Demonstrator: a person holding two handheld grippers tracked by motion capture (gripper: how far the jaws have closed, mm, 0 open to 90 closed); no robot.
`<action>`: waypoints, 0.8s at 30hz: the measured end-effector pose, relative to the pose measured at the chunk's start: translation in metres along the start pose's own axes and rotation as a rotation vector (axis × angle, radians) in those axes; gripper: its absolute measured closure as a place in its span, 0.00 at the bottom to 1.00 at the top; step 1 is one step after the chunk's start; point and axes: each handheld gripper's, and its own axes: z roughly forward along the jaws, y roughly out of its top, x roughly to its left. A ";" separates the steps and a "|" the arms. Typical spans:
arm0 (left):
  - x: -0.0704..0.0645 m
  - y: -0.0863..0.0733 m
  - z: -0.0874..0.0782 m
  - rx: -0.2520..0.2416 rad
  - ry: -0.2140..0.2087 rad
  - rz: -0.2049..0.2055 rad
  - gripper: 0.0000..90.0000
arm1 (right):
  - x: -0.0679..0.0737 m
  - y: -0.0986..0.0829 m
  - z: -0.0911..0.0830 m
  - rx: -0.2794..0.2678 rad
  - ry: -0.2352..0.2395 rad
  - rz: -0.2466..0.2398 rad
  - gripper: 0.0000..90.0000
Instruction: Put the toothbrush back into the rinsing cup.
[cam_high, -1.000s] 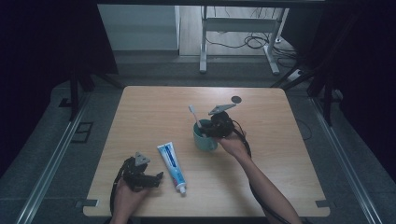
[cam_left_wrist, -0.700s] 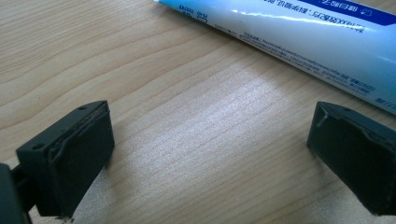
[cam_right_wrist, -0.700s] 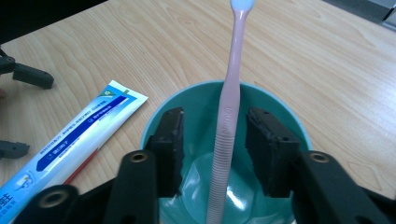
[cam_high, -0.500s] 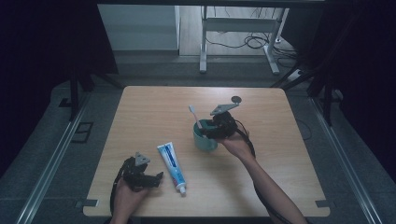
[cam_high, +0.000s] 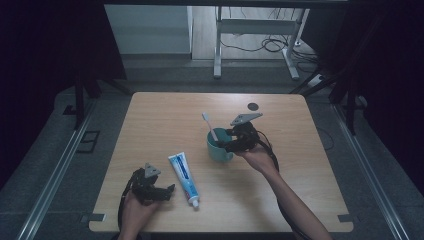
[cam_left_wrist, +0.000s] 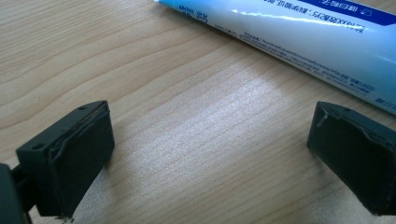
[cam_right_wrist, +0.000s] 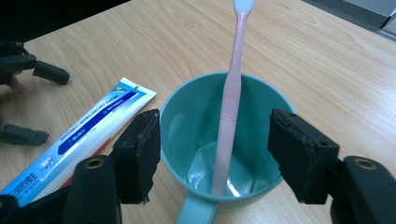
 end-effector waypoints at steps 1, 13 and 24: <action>0.000 0.000 0.000 0.000 0.000 0.000 0.01 | 0.000 -0.001 -0.001 -0.001 0.001 0.001 0.37; 0.000 0.000 0.000 0.000 0.000 0.000 0.01 | 0.001 -0.011 -0.016 -0.033 0.004 0.012 0.27; 0.000 0.000 0.000 0.000 0.000 -0.001 0.01 | 0.000 -0.025 -0.026 -0.023 -0.009 0.011 0.20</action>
